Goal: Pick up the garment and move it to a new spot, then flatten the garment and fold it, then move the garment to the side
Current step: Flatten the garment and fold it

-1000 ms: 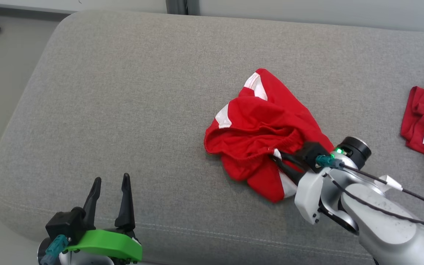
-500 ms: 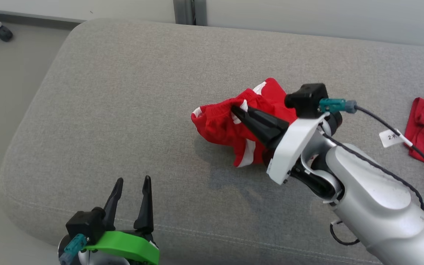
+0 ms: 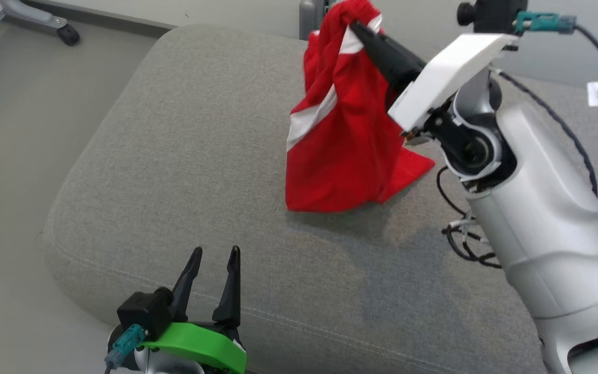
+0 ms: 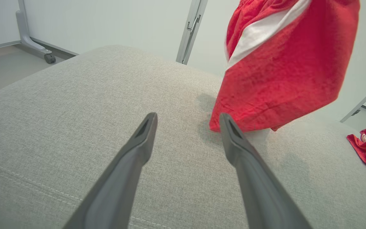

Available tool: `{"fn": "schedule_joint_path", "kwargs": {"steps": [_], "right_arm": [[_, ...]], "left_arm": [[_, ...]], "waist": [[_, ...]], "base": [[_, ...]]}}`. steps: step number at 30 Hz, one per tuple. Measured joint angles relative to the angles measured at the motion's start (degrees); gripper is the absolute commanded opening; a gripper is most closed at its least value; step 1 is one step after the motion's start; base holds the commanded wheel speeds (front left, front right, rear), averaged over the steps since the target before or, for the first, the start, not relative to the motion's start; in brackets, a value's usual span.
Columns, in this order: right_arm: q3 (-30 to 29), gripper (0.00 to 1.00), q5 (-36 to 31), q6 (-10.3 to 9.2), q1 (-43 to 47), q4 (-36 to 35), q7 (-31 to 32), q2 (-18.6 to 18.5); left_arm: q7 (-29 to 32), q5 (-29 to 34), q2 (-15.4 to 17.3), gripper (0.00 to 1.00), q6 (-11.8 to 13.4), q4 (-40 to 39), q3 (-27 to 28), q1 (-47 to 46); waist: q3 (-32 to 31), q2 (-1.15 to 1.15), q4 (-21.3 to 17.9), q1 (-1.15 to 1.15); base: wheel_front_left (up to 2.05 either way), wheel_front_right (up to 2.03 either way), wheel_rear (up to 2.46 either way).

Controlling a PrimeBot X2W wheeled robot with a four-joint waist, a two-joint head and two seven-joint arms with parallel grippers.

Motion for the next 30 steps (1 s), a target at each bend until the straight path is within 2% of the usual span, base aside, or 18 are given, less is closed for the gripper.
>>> {"fn": "schedule_joint_path", "kwargs": {"steps": [2,4,11,17,23,30], "right_arm": [[-2.0,0.00,0.8,-1.85,-2.3,0.6,0.1,0.0],[-3.3,0.00,1.6,-2.74,-4.5,0.9,0.4,0.0],[-4.4,0.00,2.6,-2.64,-5.6,2.4,0.4,-0.3],[-5.0,0.00,3.0,-3.21,4.0,3.5,0.8,-2.5],[-7.1,0.00,3.0,-3.65,13.0,3.0,0.7,-6.3],[-9.0,0.00,3.0,-4.08,19.9,1.2,-0.8,-7.4]], "left_arm": [[0.0,-0.3,0.0,1.00,0.0,-0.1,0.0,0.0],[0.0,-0.3,0.0,1.00,0.1,-0.2,0.2,0.0],[0.0,-0.7,0.0,1.00,0.7,-0.6,2.5,0.0],[0.0,-0.7,0.0,1.00,1.2,-1.6,3.7,0.0],[0.0,-0.2,0.0,1.00,1.2,-1.7,3.3,0.0],[0.0,0.2,0.0,1.00,1.0,-1.6,2.1,-0.3]], "waist": [[-0.2,0.00,0.9,0.00],[-0.2,0.00,1.6,0.00],[-0.7,0.00,0.9,0.00],[-0.9,0.00,-2.1,0.00],[-0.8,0.00,-6.2,0.00],[0.0,0.00,-10.8,0.00]], "base": [[0.00,0.00,0.00],[0.00,0.00,0.00],[0.00,0.00,0.00],[0.00,0.00,0.00],[0.00,0.00,0.00],[0.00,0.00,0.00]]}}
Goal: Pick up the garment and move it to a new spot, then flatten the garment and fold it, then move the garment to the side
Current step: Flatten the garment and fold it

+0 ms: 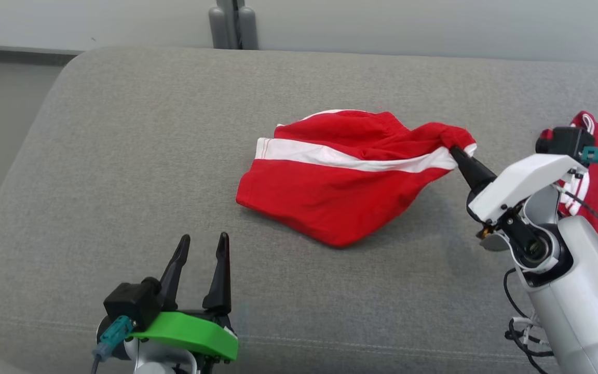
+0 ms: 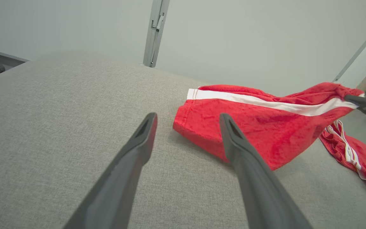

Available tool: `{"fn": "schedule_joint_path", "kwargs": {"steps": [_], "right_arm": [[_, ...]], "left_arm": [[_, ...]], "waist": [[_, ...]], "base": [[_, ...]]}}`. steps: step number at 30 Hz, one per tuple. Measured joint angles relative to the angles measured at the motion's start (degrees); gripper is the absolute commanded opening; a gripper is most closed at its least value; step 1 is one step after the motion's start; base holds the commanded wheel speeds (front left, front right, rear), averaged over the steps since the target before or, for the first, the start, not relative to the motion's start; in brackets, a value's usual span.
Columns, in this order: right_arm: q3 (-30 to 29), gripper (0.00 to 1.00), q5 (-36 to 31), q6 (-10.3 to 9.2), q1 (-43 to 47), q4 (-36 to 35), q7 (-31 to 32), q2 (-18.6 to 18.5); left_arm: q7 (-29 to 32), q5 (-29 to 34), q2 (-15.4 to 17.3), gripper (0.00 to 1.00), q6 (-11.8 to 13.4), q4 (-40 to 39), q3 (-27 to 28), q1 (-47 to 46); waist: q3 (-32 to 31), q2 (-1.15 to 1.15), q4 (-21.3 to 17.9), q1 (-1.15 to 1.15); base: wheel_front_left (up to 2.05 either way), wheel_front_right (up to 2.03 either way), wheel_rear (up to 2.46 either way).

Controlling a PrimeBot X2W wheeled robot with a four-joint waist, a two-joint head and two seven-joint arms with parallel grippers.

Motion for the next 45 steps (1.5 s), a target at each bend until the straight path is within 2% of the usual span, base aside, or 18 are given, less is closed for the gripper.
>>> {"fn": "schedule_joint_path", "kwargs": {"steps": [12,24,35,45], "right_arm": [[1.2,0.00,-1.1,0.12,10.5,-0.8,-4.6,0.9],[2.7,0.00,-1.3,2.81,11.4,-1.5,-8.7,3.6],[4.0,0.00,-1.7,4.74,11.1,-0.3,-11.0,5.2],[5.1,0.00,-2.3,5.58,11.1,2.1,-12.1,5.8]], "left_arm": [[4.3,-0.9,0.6,1.00,-0.9,-0.2,0.2,-5.0],[14.9,-1.8,2.3,1.00,-3.4,5.3,-0.6,-19.2],[21.2,-2.7,4.4,1.00,-4.5,14.6,-0.6,-25.2],[23.5,-2.7,3.4,1.00,-7.0,17.5,-2.2,-30.6]], "waist": [[2.8,0.00,-9.4,0.00],[8.0,0.00,-16.3,0.00],[11.5,0.00,-19.9,0.00],[12.2,0.00,-20.2,0.00]], "base": [[0.00,0.00,0.00],[0.00,0.00,0.00],[0.00,0.00,0.00],[0.00,0.00,0.00]]}}
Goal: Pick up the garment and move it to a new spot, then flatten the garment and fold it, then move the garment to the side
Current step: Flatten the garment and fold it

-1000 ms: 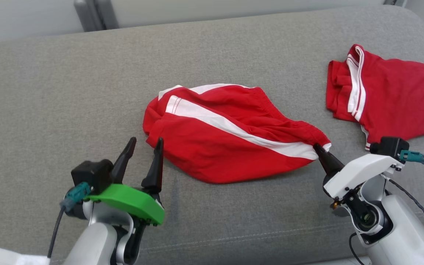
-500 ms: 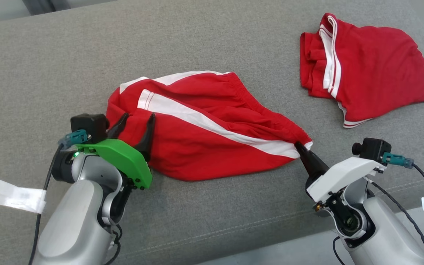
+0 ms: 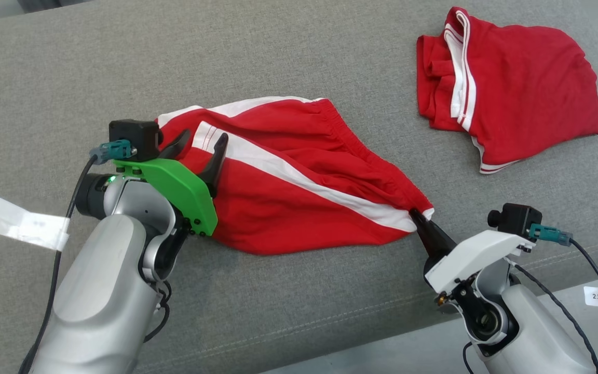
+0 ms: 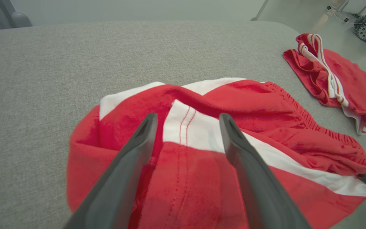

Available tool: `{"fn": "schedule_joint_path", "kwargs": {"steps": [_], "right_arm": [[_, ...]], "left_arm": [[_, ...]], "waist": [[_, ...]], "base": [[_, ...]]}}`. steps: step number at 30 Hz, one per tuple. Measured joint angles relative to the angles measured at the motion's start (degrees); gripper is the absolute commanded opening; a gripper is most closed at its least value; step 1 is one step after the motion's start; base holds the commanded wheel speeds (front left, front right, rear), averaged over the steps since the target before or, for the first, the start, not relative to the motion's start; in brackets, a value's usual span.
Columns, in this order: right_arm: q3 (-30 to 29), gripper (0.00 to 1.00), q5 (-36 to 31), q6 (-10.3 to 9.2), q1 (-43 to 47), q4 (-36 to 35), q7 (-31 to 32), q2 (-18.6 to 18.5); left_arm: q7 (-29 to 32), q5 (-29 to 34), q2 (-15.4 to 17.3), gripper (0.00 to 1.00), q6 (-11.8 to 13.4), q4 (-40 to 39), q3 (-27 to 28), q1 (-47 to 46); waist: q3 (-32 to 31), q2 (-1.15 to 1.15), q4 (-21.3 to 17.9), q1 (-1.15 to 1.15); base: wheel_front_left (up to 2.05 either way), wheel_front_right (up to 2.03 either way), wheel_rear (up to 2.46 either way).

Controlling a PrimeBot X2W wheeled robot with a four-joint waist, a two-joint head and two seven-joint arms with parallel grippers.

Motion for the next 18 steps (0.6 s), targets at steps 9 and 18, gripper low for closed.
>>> {"fn": "schedule_joint_path", "kwargs": {"steps": [9,18], "right_arm": [[0.3,0.00,0.0,0.62,-0.3,1.7,-1.0,0.5],[0.4,0.00,0.0,1.01,-0.9,2.8,-1.6,0.5]], "left_arm": [[1.0,0.0,-0.3,0.45,-0.9,3.2,-0.6,-2.0],[1.9,-1.0,-0.4,0.86,-1.5,6.3,-0.6,-2.9]], "waist": [[-0.2,0.00,0.3,0.00],[-0.3,0.00,0.5,0.00]], "base": [[0.00,0.00,0.00],[0.00,0.00,0.00]]}}
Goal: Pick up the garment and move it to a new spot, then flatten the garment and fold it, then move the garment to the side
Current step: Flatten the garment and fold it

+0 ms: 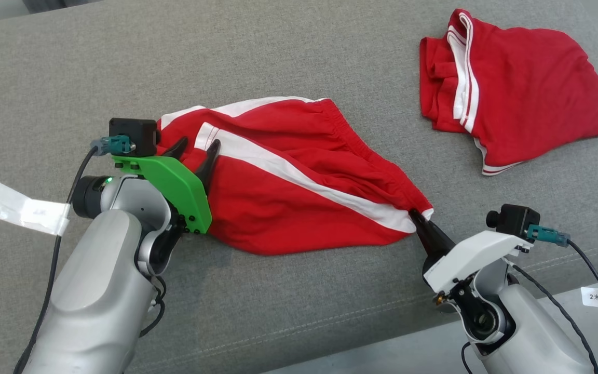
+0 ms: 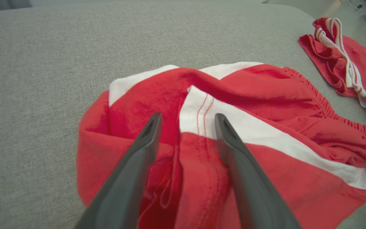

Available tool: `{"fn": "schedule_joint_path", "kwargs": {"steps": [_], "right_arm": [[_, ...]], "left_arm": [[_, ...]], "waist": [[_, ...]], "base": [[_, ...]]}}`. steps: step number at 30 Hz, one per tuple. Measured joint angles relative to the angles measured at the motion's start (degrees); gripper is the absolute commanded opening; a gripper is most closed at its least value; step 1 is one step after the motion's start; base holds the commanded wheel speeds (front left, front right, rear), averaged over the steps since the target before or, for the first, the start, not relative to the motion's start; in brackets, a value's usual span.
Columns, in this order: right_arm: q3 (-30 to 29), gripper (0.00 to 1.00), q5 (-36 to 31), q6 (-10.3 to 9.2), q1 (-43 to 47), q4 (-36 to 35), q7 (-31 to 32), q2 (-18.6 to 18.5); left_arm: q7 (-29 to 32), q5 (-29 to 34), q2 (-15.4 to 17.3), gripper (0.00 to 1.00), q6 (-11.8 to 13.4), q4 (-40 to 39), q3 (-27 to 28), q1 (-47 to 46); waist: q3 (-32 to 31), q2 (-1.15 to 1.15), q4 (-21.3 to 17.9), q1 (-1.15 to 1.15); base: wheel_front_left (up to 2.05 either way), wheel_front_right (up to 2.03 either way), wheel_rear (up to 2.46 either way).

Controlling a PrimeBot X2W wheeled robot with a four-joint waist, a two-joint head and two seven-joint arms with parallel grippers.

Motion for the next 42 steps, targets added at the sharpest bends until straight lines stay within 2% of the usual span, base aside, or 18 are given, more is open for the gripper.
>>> {"fn": "schedule_joint_path", "kwargs": {"steps": [1,4,5,7,9,14,17,27,28,30,31,32,40,42], "right_arm": [[0.0,0.00,0.0,0.01,0.0,0.1,0.0,0.0],[0.1,0.00,0.0,0.31,-0.1,0.5,-0.3,0.1],[0.2,0.00,0.0,0.53,-0.2,0.6,-0.4,0.2],[0.2,0.00,0.0,0.58,-0.2,0.9,-0.5,0.2],[0.2,0.00,0.0,0.58,-0.3,1.2,-0.5,0.2],[0.2,0.00,0.0,0.69,-0.3,1.9,-1.0,0.3],[0.1,0.00,0.0,1.00,-0.5,2.3,-1.0,0.3],[-0.5,0.00,0.0,1.12,-0.5,3.9,-2.3,0.0],[-0.5,0.14,0.0,1.12,-0.5,4.0,-2.4,-0.2],[-0.6,0.50,-0.2,1.11,-0.5,4.2,-2.5,-0.3],[-0.7,0.78,-0.3,1.11,-0.5,4.3,-2.6,-0.5],[-0.7,0.98,-0.4,1.10,-0.4,4.5,-2.8,-0.9],[0.7,1.00,-4.7,1.20,0.5,4.5,-3.8,-4.7],[1.7,1.00,-7.2,2.20,1.4,3.2,-4.8,-7.4]], "left_arm": [[0.1,-0.3,0.0,0.84,0.0,0.2,-0.1,-0.2],[0.1,-0.3,0.0,0.63,-0.5,1.0,-0.5,-0.6],[0.4,-0.3,0.0,0.49,-0.5,1.3,-0.6,-0.7],[0.5,-0.3,0.0,0.44,-0.5,1.7,-0.8,-1.0],[0.5,-0.3,0.0,0.34,-0.8,1.7,-0.9,-1.4],[0.5,-0.5,0.0,0.21,-1.0,2.3,-1.4,-1.5],[0.5,-0.5,-0.1,0.00,-1.4,2.6,-1.5,-1.7],[-1.9,-2.2,-1.3,0.00,-1.5,2.0,-1.4,-1.8],[-2.4,-2.3,-1.3,0.00,-1.5,1.6,-1.3,-1.7],[-3.2,-2.6,-1.5,0.00,-1.7,0.6,-1.0,-1.5],[-3.6,-3.1,-1.5,0.00,-1.9,-0.1,-1.0,-1.2],[-4.1,-3.9,-1.6,0.00,-1.9,-0.6,-1.0,-0.8],[-6.1,-5.5,-1.8,0.00,-2.0,-6.0,-1.0,5.9],[-6.6,-5.9,-2.0,0.00,-2.0,-7.7,-1.3,8.8]], "waist": [[0.0,0.00,0.0,0.00],[0.1,0.00,-0.1,0.00],[0.1,0.00,-0.2,0.00],[0.1,0.00,-0.3,0.00],[0.1,0.00,-0.4,0.00],[0.0,0.00,-0.5,0.00],[-0.1,0.00,-0.4,0.00],[-1.5,0.00,0.5,0.00],[-1.8,0.00,0.6,0.00],[-2.3,0.00,0.9,0.00],[-2.5,0.00,1.0,0.00],[-2.7,0.00,1.2,0.00],[-3.9,0.00,2.5,0.00],[-4.0,0.00,3.2,0.00]], "base": [[0.00,0.00,0.00],[0.00,0.00,0.00],[0.00,0.00,0.00],[0.00,0.00,0.00],[0.00,0.00,0.00],[0.00,0.00,0.00],[0.00,0.00,0.00],[0.00,0.00,0.00],[0.00,0.00,0.00],[0.00,0.00,0.00],[0.00,0.00,0.00],[0.00,0.00,0.00],[0.00,0.00,0.00],[0.00,0.00,0.00]]}}
